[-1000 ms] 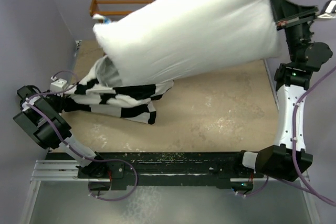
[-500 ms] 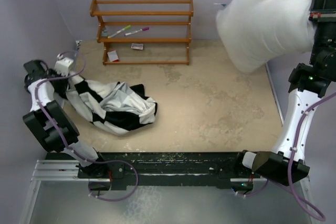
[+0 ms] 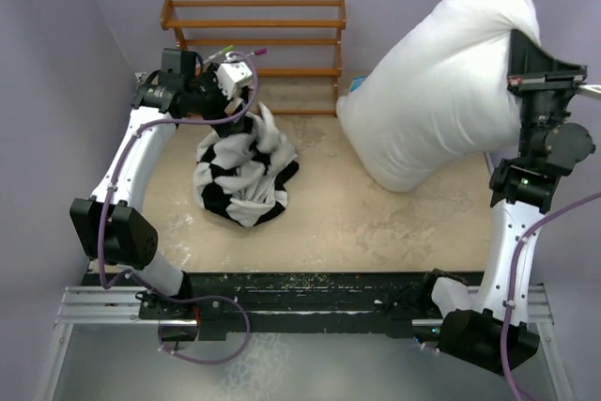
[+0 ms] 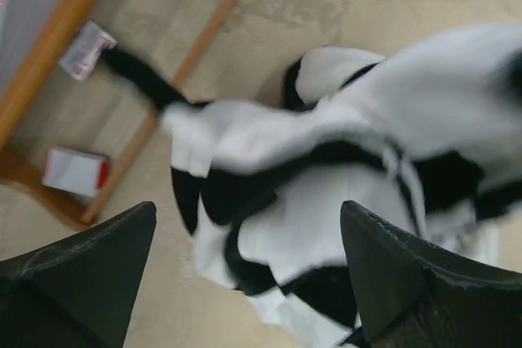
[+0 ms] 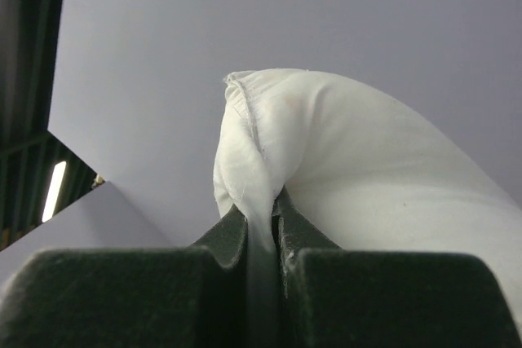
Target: Remove the pillowcase from the pillow
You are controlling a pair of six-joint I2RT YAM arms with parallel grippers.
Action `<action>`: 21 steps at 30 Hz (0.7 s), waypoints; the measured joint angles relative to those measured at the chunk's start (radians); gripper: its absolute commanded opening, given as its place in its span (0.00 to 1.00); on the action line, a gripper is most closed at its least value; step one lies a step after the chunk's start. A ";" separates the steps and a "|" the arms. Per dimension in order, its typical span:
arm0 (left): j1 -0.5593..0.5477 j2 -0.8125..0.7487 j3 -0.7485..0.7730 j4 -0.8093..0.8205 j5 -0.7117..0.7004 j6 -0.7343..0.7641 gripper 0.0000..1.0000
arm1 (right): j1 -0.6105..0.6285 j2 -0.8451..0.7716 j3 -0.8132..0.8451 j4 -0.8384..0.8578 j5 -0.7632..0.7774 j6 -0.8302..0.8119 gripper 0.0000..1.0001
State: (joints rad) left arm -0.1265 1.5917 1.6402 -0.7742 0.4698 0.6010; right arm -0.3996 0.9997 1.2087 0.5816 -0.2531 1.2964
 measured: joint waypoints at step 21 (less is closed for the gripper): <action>0.059 -0.184 -0.059 -0.246 0.015 0.064 0.99 | 0.825 -0.035 -0.207 0.003 0.264 -0.511 0.00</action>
State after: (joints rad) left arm -0.0673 1.4075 1.5814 -1.0203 0.4847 0.6651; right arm 0.4255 0.9646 1.0016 0.5842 0.0105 0.7853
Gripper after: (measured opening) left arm 0.991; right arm 0.056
